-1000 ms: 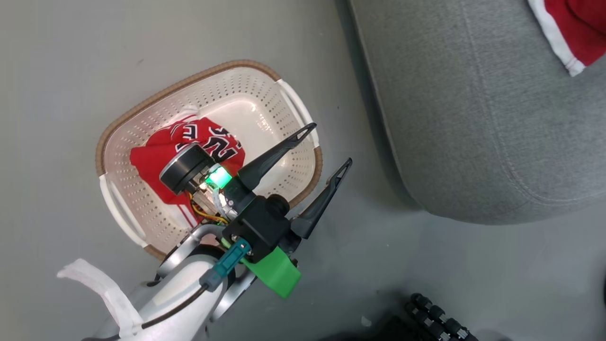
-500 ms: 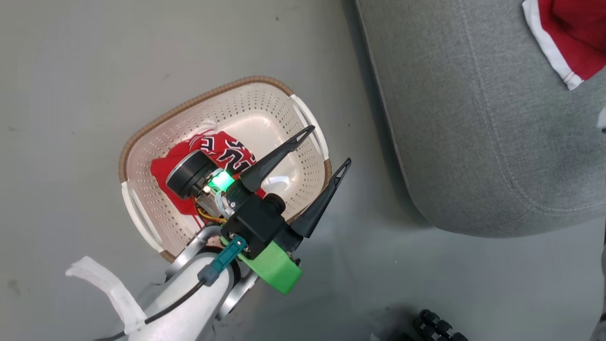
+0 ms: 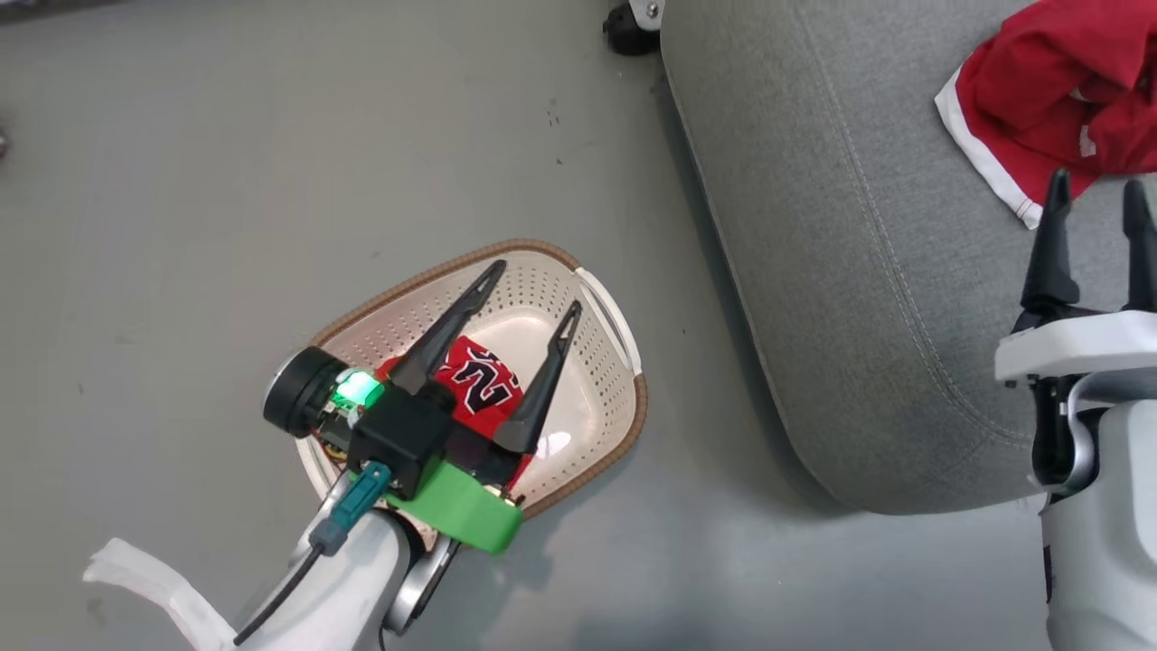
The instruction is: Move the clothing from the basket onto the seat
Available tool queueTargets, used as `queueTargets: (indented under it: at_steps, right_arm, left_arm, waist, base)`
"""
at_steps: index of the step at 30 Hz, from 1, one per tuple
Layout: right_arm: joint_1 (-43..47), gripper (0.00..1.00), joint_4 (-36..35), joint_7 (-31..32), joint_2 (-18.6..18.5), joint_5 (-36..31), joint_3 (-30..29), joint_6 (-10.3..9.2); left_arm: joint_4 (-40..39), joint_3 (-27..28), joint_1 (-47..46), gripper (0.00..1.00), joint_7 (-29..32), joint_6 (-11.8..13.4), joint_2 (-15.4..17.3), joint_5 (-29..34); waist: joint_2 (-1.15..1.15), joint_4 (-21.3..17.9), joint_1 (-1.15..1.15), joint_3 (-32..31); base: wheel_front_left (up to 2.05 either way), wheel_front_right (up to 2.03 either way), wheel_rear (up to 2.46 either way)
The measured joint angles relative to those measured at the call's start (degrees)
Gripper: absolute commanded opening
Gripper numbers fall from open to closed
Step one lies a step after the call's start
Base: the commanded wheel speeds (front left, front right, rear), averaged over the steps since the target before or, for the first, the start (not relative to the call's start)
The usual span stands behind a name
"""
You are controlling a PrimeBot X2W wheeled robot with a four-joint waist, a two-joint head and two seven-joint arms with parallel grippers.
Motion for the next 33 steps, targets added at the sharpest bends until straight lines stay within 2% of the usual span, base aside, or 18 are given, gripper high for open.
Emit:
queueTargets:
  at_steps: [5,16,25,33]
  right_arm:
    - [4.44,1.0,-4.98,0.0,1.85,-0.05,4.66,0.0]
    - [10.69,1.0,-14.08,2.05,2.52,-1.79,12.92,0.01]
    - [17.02,1.0,-20.58,5.2,3.12,-3.91,14.84,0.01]
    - [23.02,1.0,-23.72,7.33,3.36,-3.74,15.5,0.0]
  left_arm:
    - [1.19,3.63,2.0,1.0,-1.16,2.66,-0.2,-1.77]
    - [1.05,13.96,6.22,1.0,-1.92,7.53,-0.51,-4.08]
    - [1.33,21.27,12.61,1.0,-1.99,8.0,-1.3,-3.49]
    - [1.62,24.49,17.55,1.0,-2.0,6.45,-3.85,-1.15]
  waist:
    - [0.0,1.23,0.0,-3.18]
    - [0.0,5.29,0.0,-7.78]
    - [0.0,8.12,0.0,-11.41]
    - [0.0,9.58,0.0,-14.76]
  base:
    - [0.0,0.0,0.0]
    - [0.0,0.0,0.0]
    - [0.0,0.0,0.0]
    - [0.0,0.0,0.0]
